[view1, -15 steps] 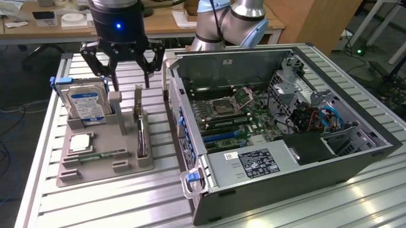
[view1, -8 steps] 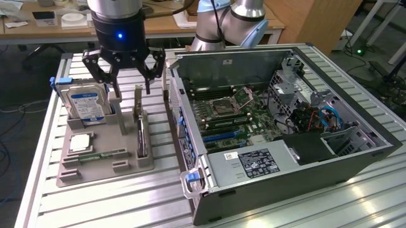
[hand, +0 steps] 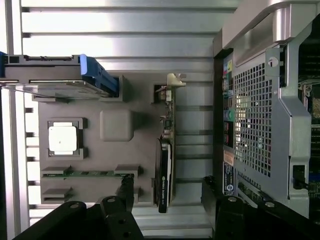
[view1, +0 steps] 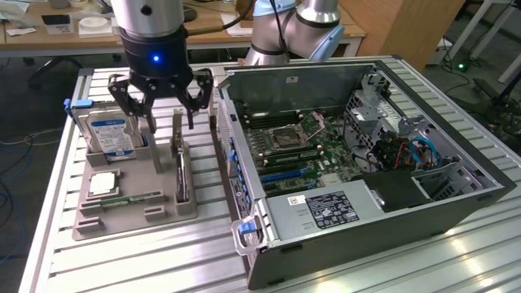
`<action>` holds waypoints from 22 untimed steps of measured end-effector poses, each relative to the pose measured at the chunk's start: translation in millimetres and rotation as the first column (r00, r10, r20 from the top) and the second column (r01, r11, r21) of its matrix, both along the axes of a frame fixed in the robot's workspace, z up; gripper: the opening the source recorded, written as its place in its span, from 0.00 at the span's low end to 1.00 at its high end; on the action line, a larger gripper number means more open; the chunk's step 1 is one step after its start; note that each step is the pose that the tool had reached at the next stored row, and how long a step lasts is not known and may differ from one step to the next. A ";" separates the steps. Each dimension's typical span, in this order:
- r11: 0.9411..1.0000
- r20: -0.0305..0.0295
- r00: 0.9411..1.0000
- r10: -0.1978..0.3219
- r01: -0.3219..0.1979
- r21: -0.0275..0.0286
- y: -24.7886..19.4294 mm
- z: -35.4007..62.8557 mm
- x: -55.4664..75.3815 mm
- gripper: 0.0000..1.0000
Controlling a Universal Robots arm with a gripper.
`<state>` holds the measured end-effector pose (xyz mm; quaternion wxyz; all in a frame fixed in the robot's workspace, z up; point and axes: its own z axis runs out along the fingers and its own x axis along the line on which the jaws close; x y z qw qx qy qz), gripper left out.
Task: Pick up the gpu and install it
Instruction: 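Pick up the gpu and move the gpu toward the slot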
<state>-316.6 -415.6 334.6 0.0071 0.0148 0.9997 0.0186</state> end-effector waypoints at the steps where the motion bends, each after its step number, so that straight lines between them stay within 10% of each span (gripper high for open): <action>1: 1.000 0.000 1.000 0.000 0.000 -0.003 -0.1 -1.4 0.0 0.66; 12: 1.000 0.000 1.000 0.000 0.000 -0.004 -1.5 -30.1 5.6 0.66; 22: 1.000 0.000 1.000 0.000 0.000 -0.003 -11.4 -48.2 6.0 0.66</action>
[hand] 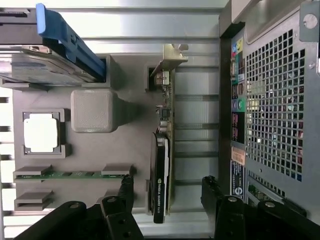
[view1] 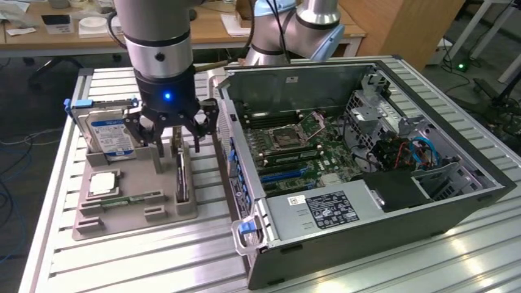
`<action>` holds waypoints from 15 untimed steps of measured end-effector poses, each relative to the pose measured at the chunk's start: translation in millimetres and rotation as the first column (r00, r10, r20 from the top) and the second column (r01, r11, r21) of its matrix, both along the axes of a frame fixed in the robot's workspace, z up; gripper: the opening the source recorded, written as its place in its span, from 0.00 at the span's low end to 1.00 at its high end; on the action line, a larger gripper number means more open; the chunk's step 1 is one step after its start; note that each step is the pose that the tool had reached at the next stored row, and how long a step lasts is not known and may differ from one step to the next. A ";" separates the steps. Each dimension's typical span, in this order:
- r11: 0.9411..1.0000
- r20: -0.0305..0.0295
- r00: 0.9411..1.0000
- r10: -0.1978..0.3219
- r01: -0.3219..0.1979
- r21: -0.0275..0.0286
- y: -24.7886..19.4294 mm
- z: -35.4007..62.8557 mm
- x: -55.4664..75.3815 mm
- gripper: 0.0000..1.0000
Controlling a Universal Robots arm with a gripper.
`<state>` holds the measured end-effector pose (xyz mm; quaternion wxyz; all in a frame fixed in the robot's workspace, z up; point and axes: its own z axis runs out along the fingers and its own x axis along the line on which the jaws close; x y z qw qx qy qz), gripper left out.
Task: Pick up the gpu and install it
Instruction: 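Pick up the gpu and move the gpu toward the slot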
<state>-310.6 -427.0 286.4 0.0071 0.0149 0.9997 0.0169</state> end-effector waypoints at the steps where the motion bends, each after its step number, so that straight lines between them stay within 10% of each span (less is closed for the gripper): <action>1: 1.000 0.000 1.000 0.000 0.000 0.000 0.0 -1.8 0.0 0.66; 15: 1.000 0.000 1.000 -0.021 0.021 0.000 3.3 -27.2 0.1 0.66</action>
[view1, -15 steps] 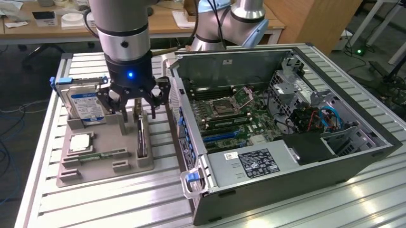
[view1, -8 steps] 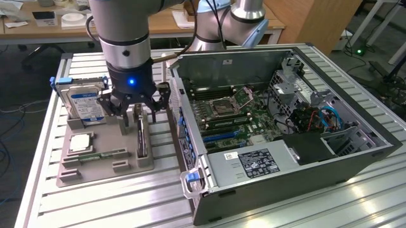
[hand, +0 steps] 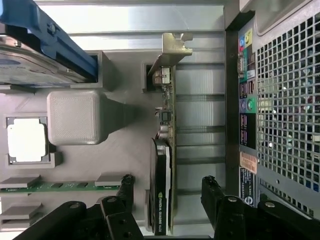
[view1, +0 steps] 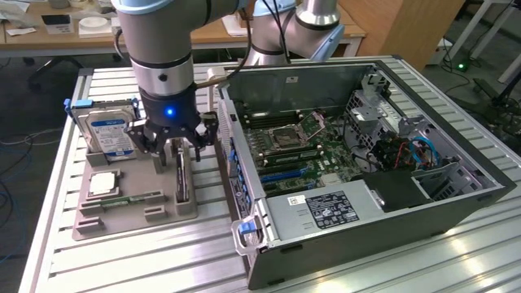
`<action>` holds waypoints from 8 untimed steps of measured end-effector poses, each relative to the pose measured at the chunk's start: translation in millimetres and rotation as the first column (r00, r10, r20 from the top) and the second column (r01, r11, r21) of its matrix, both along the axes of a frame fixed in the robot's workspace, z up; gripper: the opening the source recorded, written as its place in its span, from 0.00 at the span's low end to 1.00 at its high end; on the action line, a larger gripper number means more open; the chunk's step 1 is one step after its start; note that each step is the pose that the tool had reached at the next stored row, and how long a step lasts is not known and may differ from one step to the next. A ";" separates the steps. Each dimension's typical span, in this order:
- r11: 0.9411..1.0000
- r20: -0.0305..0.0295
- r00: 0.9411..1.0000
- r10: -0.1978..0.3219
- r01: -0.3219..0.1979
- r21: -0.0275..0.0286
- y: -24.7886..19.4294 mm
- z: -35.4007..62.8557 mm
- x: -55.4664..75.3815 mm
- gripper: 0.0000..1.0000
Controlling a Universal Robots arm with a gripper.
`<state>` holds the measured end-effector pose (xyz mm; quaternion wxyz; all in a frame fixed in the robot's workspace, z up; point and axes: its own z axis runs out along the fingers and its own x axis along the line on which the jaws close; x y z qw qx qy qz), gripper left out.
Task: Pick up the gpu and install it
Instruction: 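Pick up the gpu and move the gpu toward the slot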
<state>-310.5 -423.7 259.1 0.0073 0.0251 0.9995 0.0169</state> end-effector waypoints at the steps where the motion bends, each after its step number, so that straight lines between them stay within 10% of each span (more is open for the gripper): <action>1: 1.000 0.000 1.000 -0.003 0.003 0.000 0.2 -1.8 0.0 0.66; 8: 1.000 0.000 1.000 -0.022 0.022 0.000 6.8 -14.5 -0.1 0.66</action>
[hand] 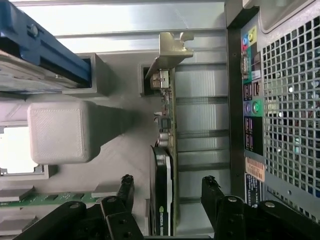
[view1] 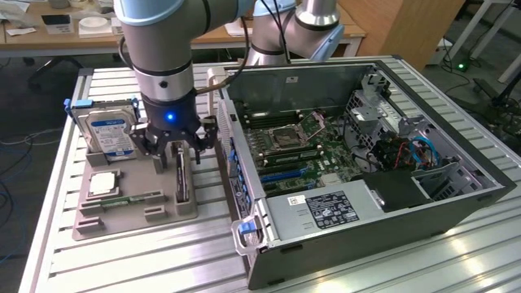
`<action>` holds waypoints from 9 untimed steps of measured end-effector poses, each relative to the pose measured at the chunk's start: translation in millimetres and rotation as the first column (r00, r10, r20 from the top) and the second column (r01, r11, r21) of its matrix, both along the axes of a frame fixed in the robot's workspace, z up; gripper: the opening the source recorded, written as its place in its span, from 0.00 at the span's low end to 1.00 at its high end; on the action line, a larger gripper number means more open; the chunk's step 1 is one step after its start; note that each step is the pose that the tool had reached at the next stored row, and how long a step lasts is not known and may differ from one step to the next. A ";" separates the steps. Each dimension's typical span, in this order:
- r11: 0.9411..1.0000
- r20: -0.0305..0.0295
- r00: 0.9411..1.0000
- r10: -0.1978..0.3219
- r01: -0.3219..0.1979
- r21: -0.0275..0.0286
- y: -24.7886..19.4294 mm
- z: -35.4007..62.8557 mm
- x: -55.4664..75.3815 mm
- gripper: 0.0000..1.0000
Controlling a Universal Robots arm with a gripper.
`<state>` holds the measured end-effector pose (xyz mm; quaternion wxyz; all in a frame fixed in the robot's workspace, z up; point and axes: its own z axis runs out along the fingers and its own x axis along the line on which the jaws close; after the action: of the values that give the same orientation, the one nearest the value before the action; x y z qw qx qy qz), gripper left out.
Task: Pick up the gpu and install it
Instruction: 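Pick up the gpu and move the gpu toward the slot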
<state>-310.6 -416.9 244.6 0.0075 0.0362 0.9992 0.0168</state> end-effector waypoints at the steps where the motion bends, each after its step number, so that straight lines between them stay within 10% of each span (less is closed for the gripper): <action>1: 1.000 0.000 1.000 -0.003 0.003 0.000 0.6 -1.9 0.0 0.66; 9: 0.999 0.000 0.999 -0.038 0.038 0.000 0.7 -16.4 -0.2 0.66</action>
<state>-310.8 -416.1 228.3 0.0078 0.0554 0.9983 0.0166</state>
